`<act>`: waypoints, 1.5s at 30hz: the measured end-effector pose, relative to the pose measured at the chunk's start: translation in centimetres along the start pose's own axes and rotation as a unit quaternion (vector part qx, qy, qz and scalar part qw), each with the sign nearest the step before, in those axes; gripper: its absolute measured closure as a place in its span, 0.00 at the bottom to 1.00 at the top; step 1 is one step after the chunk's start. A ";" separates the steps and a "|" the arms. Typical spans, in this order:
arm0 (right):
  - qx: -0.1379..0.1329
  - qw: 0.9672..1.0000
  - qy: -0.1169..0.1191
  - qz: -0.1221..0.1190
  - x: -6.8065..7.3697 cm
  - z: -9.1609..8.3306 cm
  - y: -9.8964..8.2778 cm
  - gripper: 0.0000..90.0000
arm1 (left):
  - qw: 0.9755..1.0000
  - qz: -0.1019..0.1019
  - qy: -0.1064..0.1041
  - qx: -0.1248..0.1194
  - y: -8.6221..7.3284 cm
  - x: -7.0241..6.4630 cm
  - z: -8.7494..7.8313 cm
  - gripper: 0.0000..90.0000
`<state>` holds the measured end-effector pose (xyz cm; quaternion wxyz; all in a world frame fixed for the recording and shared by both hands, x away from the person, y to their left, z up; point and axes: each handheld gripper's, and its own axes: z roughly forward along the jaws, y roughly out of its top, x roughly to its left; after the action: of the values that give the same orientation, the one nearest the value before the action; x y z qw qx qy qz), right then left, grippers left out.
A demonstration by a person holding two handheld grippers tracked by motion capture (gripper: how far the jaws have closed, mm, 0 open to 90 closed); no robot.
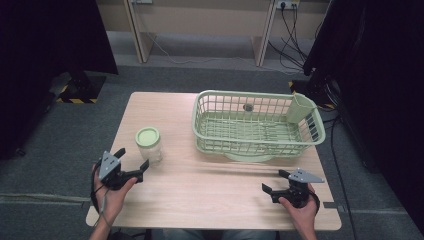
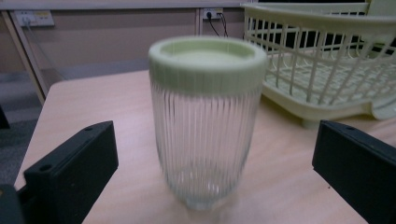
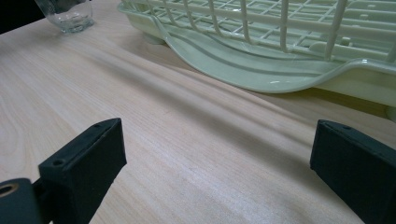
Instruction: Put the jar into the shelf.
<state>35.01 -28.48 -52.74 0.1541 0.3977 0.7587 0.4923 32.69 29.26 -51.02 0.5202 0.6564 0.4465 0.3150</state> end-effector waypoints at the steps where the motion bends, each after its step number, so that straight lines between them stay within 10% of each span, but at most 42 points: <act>1: 0.002 1.000 0.000 -0.001 0.1 0.0 0.0 0.04 | 1.000 0.000 0.000 0.000 0.0 0.0 0.0 0.00; 13: 0.001 1.000 0.000 -0.001 0.1 0.0 0.0 0.04 | 1.000 -0.021 -0.015 -0.005 0.0 0.0 -0.9 0.00; 45: 0.000 1.000 0.001 0.000 0.0 0.0 0.0 0.04 | 1.000 0.009 -0.029 -0.001 5.1 0.1 6.5 0.00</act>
<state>34.97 -28.47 -52.74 0.1532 0.3975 0.7590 0.4924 39.74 26.45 -47.78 0.5305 0.6687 0.4255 0.3007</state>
